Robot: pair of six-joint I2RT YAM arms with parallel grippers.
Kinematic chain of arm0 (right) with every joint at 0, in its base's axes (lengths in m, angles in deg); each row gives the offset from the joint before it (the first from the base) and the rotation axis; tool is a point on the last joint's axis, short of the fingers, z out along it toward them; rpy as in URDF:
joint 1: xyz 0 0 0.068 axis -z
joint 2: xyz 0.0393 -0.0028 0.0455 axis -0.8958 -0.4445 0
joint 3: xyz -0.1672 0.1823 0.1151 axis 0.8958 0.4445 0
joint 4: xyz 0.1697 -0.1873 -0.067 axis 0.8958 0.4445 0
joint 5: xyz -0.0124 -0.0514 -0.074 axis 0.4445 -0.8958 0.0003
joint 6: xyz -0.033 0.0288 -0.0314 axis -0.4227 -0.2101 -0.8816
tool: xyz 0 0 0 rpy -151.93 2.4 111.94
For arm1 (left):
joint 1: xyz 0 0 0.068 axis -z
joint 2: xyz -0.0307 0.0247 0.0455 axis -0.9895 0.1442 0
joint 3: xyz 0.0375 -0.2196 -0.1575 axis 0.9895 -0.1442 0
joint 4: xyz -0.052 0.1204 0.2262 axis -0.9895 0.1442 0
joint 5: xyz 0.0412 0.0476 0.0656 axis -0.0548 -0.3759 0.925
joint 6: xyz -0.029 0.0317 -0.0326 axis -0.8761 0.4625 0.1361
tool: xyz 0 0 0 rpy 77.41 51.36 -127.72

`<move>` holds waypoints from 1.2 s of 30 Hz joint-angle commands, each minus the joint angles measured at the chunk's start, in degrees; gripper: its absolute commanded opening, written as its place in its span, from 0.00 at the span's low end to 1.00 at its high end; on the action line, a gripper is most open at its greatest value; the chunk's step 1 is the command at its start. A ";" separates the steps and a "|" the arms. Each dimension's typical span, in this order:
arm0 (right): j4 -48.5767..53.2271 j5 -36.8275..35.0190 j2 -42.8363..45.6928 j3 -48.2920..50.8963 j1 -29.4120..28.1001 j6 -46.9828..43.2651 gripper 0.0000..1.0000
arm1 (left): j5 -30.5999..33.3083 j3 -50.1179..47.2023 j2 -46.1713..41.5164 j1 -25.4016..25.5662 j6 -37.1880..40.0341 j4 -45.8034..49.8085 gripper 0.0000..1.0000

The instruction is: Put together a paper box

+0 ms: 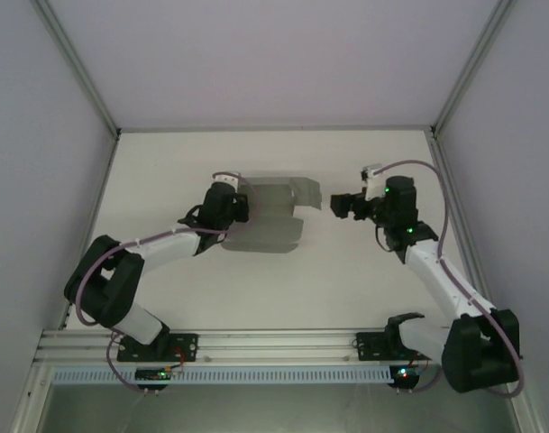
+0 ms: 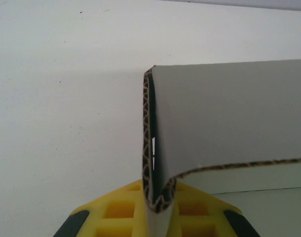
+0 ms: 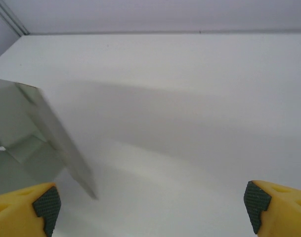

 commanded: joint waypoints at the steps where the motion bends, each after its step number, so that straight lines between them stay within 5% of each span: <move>1: 6.00 16.41 -5.48 -4.24 2.99 -4.56 0.93 | -5.28 -0.48 -2.40 -0.47 1.62 -0.12 0.00; 9: 9.05 26.60 -21.33 -16.80 -0.55 -14.16 0.73 | -6.50 0.38 -1.40 -0.49 1.79 0.36 0.00; 15: 21.09 28.69 -23.78 -19.70 -6.72 -28.72 0.70 | -3.82 3.03 0.38 -0.53 1.34 2.55 0.00; 24: 19.31 27.24 -26.16 -20.61 -10.36 -26.05 0.66 | -3.31 4.71 2.59 -0.40 2.22 4.23 0.00; 32: 10.61 11.48 -28.52 -22.53 -17.18 -14.95 0.50 | 0.01 5.61 3.61 1.28 3.75 5.30 0.00; 36: 5.19 -12.02 -30.69 -22.86 -20.39 0.90 0.48 | 0.46 5.97 3.91 2.30 3.91 5.08 0.00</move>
